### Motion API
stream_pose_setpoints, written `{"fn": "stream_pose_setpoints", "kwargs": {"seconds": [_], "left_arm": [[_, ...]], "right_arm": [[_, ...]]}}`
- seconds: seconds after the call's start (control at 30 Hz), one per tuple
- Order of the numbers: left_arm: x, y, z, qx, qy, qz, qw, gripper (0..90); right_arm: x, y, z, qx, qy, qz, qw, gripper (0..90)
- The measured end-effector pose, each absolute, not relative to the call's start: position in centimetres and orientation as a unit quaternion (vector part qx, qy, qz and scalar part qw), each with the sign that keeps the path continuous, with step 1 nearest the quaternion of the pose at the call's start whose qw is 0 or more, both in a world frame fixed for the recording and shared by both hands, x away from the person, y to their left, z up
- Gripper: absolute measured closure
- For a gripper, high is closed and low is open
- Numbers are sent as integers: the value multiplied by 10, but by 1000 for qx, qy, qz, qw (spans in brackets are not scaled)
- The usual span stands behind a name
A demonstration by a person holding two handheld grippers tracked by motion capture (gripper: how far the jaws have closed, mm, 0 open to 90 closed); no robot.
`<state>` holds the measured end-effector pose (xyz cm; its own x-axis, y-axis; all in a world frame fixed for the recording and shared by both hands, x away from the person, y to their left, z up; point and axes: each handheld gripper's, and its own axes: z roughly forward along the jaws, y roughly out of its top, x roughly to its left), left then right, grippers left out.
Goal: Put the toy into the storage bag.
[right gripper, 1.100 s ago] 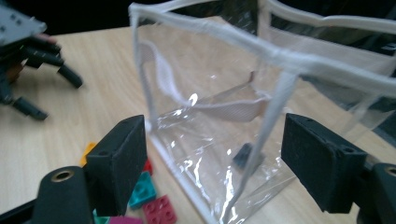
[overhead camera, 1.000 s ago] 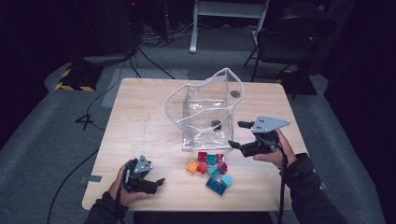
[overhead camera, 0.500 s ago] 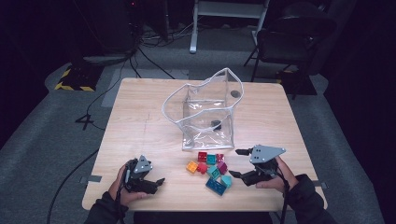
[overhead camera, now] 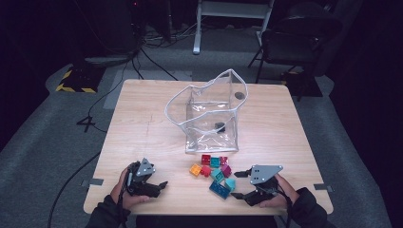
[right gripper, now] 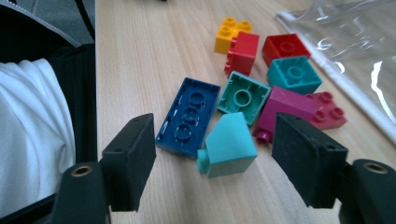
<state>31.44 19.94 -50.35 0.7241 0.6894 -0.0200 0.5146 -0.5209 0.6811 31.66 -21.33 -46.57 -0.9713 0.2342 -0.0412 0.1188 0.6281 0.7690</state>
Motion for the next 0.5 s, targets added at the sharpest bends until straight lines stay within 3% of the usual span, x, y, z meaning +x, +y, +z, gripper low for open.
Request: {"fn": "stream_pose_setpoints", "kwargs": {"seconds": [0.23, 0.5], "left_arm": [[314, 199, -504, 862, 349, 127, 344, 152], [314, 199, -503, 863, 349, 127, 343, 152]], "right_arm": [[323, -213, -479, 100, 907, 405, 58, 410], [331, -211, -490, 105, 909, 400, 51, 419]]}}
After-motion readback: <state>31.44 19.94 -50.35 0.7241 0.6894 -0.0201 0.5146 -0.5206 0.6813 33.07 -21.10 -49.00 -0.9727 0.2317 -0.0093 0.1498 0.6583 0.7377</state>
